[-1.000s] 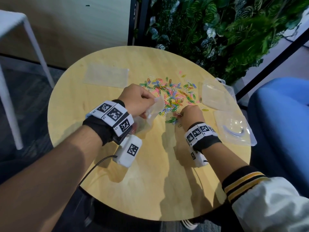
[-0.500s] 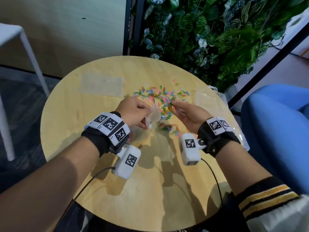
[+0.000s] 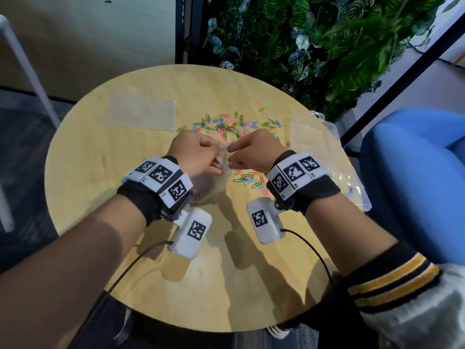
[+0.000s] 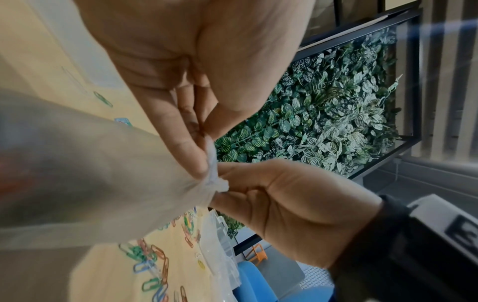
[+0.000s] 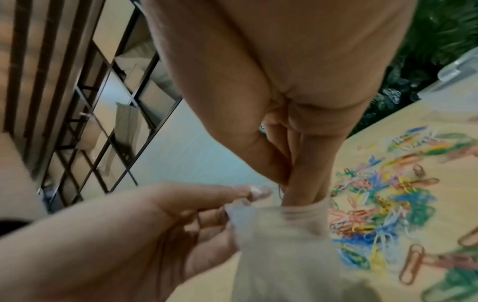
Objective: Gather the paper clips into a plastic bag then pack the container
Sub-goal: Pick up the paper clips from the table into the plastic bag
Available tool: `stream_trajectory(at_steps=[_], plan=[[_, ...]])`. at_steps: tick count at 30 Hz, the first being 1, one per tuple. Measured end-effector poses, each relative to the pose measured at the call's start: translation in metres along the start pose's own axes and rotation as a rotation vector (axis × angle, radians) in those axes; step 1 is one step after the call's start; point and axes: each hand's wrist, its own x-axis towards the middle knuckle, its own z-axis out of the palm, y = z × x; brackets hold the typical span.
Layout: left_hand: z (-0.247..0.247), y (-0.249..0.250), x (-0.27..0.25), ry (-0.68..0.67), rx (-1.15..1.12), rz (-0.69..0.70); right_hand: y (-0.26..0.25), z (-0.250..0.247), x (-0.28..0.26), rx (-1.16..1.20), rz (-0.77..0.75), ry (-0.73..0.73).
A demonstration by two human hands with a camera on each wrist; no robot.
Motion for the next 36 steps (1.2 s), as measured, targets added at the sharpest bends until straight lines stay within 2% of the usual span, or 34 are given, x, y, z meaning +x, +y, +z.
stream_trajectory(at_steps=[5, 7, 10, 11, 13, 15, 17, 19, 25, 27, 30, 33, 36], plan=[[0.003, 0.003, 0.006, -0.017, 0.103, 0.043, -0.007, 0.003, -0.015, -0.41, -0.262, -0.073], [0.004, 0.002, 0.01, -0.013, 0.111, 0.048, -0.001, -0.007, -0.013, -0.31, -0.328, -0.094], [0.003, 0.003, 0.016, -0.006, 0.084, 0.045, 0.013, -0.027, -0.012, 0.172, -0.262, -0.164], [0.002, 0.005, 0.017, -0.001, 0.067, 0.045, 0.02, -0.033, -0.01, 0.251, -0.233, -0.136], [0.001, 0.006, 0.018, 0.016, 0.038, 0.046, 0.039, -0.042, 0.003, 0.28, -0.163, 0.018], [-0.002, 0.006, 0.018, 0.035, 0.033, 0.057, 0.064, -0.05, 0.024, 0.173, -0.057, 0.167], [-0.005, 0.005, 0.017, 0.042, 0.035, 0.074, 0.087, -0.053, 0.045, -0.166, 0.044, 0.204], [-0.01, 0.005, 0.016, 0.047, 0.04, 0.083, 0.098, -0.05, 0.058, -0.478, 0.093, 0.16], [-0.021, 0.005, 0.012, 0.039, 0.061, 0.078, 0.104, -0.03, 0.102, -0.795, 0.128, 0.079], [-0.023, 0.005, 0.014, 0.039, 0.068, 0.071, 0.111, -0.025, 0.121, -0.813, 0.164, 0.041], [-0.021, 0.005, 0.017, 0.035, 0.074, 0.068, 0.1, -0.016, 0.118, -0.748, 0.242, 0.073], [-0.017, 0.004, 0.018, 0.023, 0.08, 0.067, 0.093, -0.007, 0.117, -0.797, 0.155, 0.092], [-0.016, 0.002, 0.018, 0.022, 0.092, 0.075, 0.089, -0.004, 0.116, -0.762, 0.186, 0.187]])
